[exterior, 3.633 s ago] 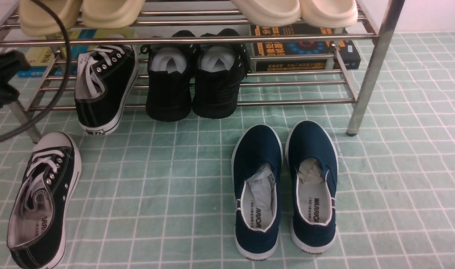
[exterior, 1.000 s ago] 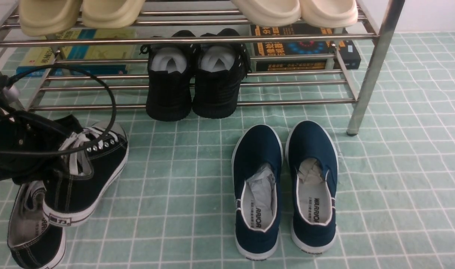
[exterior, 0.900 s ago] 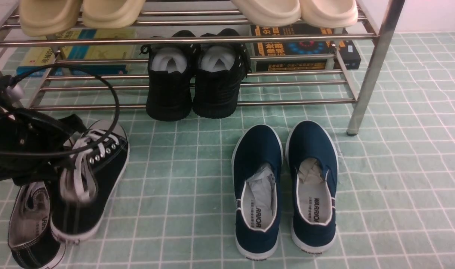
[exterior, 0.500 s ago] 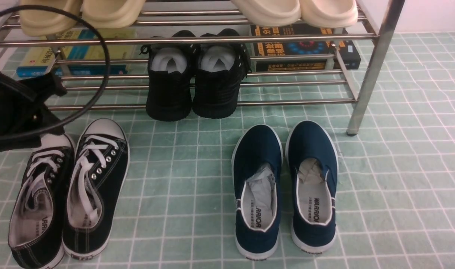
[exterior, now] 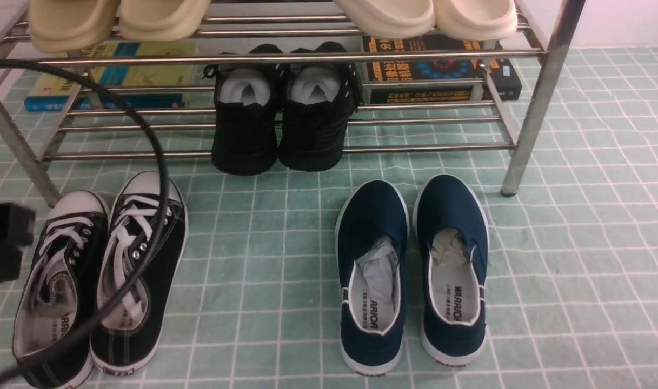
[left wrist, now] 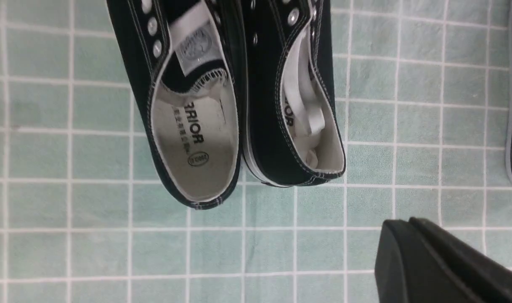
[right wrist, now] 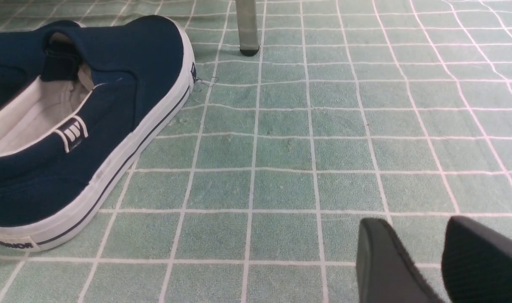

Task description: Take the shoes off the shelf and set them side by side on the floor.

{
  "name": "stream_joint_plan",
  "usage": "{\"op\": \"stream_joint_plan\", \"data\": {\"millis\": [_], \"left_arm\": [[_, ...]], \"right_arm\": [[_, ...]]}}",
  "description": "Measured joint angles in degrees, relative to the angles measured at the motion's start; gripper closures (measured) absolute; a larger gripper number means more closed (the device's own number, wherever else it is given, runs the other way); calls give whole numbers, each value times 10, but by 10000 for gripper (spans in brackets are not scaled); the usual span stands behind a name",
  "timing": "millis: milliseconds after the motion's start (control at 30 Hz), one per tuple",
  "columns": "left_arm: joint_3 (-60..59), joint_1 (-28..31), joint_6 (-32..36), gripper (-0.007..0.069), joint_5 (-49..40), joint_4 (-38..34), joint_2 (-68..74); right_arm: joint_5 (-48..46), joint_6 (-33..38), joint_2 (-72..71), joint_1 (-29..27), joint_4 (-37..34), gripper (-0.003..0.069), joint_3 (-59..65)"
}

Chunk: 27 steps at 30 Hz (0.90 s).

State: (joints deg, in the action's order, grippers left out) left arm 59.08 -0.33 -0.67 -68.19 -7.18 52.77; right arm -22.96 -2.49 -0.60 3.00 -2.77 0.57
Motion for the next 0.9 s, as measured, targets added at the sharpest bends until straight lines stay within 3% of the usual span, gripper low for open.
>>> {"op": "stream_joint_plan", "data": {"millis": [167,300,467,900], "left_arm": [[-111,0,22,624,67,2,-151],[-266,0,24,624,206,-7,-304],[-373,0,23,624,282,-48,-412],[-441,0,23,613,348,-12,-469]], "right_arm": [[0,0,0,0,0,421,0],[0,0,0,0,0,421,0],[0,0,0,0,0,421,0],[0,0,0,0,0,421,0]]}}
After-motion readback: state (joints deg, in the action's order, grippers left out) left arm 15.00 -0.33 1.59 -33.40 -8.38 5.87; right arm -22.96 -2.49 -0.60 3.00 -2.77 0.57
